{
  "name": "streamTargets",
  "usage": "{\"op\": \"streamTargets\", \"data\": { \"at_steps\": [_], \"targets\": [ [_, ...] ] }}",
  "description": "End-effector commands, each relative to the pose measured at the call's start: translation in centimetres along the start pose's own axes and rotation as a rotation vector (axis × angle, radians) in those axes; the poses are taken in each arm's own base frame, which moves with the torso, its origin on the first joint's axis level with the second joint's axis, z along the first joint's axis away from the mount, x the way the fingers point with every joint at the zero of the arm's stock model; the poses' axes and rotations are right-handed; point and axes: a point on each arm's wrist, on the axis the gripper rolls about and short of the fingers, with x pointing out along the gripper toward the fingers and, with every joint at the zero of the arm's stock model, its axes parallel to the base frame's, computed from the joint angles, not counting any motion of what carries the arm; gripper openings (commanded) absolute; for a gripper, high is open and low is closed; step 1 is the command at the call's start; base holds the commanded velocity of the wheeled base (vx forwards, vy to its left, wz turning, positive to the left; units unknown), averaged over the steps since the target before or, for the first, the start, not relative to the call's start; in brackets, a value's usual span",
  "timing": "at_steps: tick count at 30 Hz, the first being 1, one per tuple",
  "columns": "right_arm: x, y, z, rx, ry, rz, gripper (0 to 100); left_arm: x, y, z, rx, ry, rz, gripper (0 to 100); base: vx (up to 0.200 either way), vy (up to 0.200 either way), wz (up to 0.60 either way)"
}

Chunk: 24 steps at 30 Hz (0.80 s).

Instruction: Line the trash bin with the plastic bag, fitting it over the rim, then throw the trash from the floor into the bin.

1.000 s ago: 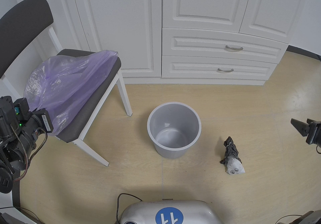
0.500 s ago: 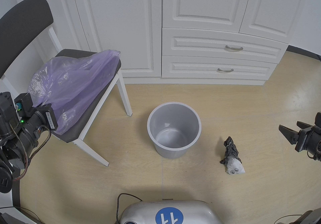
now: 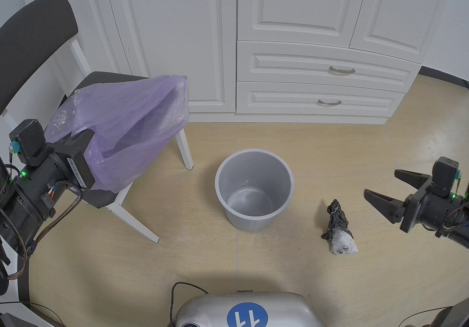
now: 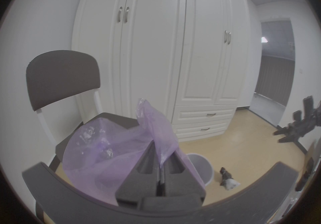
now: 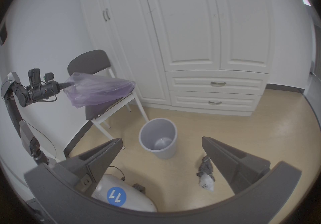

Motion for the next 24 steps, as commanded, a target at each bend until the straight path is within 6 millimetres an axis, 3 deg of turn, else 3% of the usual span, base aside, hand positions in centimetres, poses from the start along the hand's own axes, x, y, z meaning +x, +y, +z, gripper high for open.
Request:
{"op": "streamTargets", "data": {
  "at_steps": [1,8,14,18,21,24],
  "targets": [
    [5.4,3.0,-1.4,0.036,0.059,0.036,100,-2.8,-0.9,1.6,-0.035,-0.083,-0.117,0,0.000,0.000,0.00],
    [7.6,3.1,-3.1,0.100,-0.003,-0.090,100,-3.5,-0.8,2.0,-0.044,-0.111,-0.132,0,0.000,0.000,0.00],
    [7.3,4.0,-2.7,0.097,-0.044,-0.058,100,-4.7,-1.0,1.9,-0.052,-0.122,-0.226,0,0.000,0.000,0.00],
    [6.6,5.0,-2.8,0.074,0.033,-0.012,100,-5.3,-1.0,1.2,-0.043,-0.111,-0.322,0,0.000,0.000,0.00],
    [6.6,5.9,-2.3,0.112,0.086,0.016,100,-5.4,-1.1,1.2,-0.038,-0.113,-0.354,0,0.000,0.000,0.00],
    [6.7,7.2,-0.1,0.268,0.131,0.041,100,-5.3,-1.4,1.3,-0.051,-0.112,-0.377,0,0.000,0.000,0.00]
  ]
}}
